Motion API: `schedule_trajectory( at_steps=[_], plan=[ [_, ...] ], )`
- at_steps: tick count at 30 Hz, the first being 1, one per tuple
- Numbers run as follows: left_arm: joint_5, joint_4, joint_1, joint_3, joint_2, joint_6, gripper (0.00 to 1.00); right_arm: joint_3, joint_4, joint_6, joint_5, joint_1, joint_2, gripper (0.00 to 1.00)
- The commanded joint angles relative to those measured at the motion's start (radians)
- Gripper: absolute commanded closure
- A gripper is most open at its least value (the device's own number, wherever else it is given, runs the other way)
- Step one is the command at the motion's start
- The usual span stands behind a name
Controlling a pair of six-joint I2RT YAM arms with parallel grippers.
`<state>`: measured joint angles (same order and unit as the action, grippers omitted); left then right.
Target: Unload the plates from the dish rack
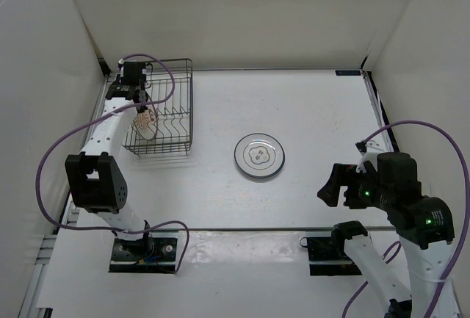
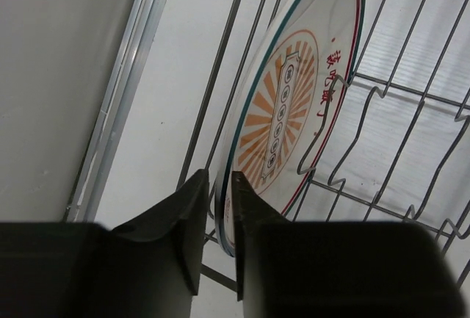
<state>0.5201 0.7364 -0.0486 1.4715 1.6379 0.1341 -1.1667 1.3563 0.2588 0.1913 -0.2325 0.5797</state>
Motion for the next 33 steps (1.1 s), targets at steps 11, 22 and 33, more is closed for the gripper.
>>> schedule_trajectory(
  at_steps=[11,22,33],
  plan=[
    [0.011,-0.043,-0.005,0.026,-0.09,0.002,1.0,-0.011,0.118,0.011,-0.012,-0.008,0.009,0.1],
    [0.044,-0.062,-0.08,0.134,-0.211,-0.068,1.0,-0.013,0.115,0.013,-0.013,-0.008,0.011,0.1],
    [-0.073,-0.001,-0.204,0.214,-0.418,-0.032,1.0,-0.005,0.115,0.013,-0.013,-0.005,0.008,0.1]
  ],
)
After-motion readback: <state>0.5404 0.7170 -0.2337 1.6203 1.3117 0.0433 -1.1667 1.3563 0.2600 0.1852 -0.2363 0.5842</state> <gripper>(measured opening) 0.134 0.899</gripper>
